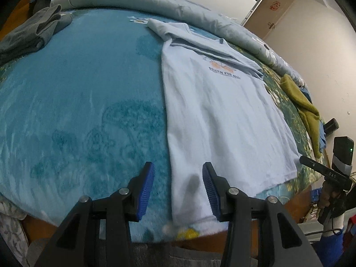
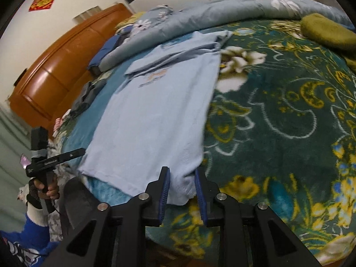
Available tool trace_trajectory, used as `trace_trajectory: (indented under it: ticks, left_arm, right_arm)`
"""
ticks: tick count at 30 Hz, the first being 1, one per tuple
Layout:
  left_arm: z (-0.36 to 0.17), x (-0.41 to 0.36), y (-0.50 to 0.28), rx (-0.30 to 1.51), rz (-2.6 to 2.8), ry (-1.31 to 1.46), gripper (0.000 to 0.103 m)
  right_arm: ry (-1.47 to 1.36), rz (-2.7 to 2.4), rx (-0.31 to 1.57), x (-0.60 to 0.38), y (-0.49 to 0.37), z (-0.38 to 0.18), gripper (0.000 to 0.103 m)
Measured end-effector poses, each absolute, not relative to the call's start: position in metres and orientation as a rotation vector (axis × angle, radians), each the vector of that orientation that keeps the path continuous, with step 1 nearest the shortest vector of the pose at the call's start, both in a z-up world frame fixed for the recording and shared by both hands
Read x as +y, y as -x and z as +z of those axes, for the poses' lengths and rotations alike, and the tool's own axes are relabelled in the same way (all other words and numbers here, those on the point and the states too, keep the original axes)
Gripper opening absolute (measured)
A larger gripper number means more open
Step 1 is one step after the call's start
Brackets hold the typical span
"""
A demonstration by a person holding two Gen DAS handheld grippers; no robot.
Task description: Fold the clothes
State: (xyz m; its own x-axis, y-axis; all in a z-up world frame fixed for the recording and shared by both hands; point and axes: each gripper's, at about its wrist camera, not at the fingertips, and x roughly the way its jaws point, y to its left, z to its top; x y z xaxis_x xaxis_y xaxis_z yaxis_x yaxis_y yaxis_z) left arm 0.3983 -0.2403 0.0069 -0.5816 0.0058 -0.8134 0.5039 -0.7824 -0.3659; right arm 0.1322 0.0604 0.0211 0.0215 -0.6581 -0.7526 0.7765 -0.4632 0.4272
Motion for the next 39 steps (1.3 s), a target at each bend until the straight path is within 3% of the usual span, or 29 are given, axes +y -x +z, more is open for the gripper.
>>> trace_trajectory:
  ticks: [3,4,5,7,18,24,27,28,30,31,32,35,39]
  left_arm:
    - [0.005,-0.234,-0.403,0.836,-2.418,-1.257,0.046]
    - [0.005,-0.232,-0.404,0.830,-2.424,-1.258,0.046]
    - [0.006,-0.230,-0.406,0.826,-2.428,-1.259,0.046]
    - [0.006,-0.227,-0.408,0.823,-2.435,-1.259,0.046]
    - [0.003,-0.224,-0.411,0.845,-2.448,-1.245,0.041]
    - [0.002,-0.221,-0.410,0.895,-2.480,-1.236,0.041]
    - [0.000,-0.222,-0.407,0.936,-2.475,-1.231,0.040]
    - [-0.001,-0.224,-0.407,0.957,-2.471,-1.226,0.040]
    - [-0.002,-0.227,-0.407,0.999,-2.462,-1.216,0.032]
    - [-0.004,-0.229,-0.407,1.024,-2.456,-1.211,0.016]
    - [-0.006,-0.231,-0.408,1.053,-2.448,-1.207,0.010]
    - [-0.010,-0.236,-0.412,1.141,-2.446,-1.175,0.006]
    - [0.000,-0.232,-0.417,1.063,-2.476,-1.125,0.005]
  right_arm:
    - [-1.190,-1.675,0.186,0.061,-0.140,0.021,0.024]
    - [-1.190,-1.684,0.205,0.061,-0.142,0.021,0.022]
    - [-1.191,-1.687,0.209,0.063,-0.144,0.021,0.012]
    - [-1.194,-1.698,0.200,0.066,-0.145,0.022,0.007]
    - [-1.236,-1.760,0.194,0.085,-0.141,0.017,0.006]
    - [-1.217,-1.762,0.212,0.082,-0.142,0.020,0.010]
    - [-1.202,-1.784,0.205,0.082,-0.139,0.022,0.020]
    - [-1.203,-1.790,0.199,0.082,-0.138,0.022,0.029]
    - [-1.214,-1.798,0.183,0.082,-0.135,0.020,0.032]
    - [-1.218,-1.798,0.171,0.083,-0.133,0.019,0.033]
    - [-1.221,-1.797,0.164,0.083,-0.133,0.018,0.034]
    - [-1.224,-1.794,0.136,0.087,-0.130,0.016,0.036]
    - [-1.228,-1.800,0.104,0.092,-0.129,0.015,0.037]
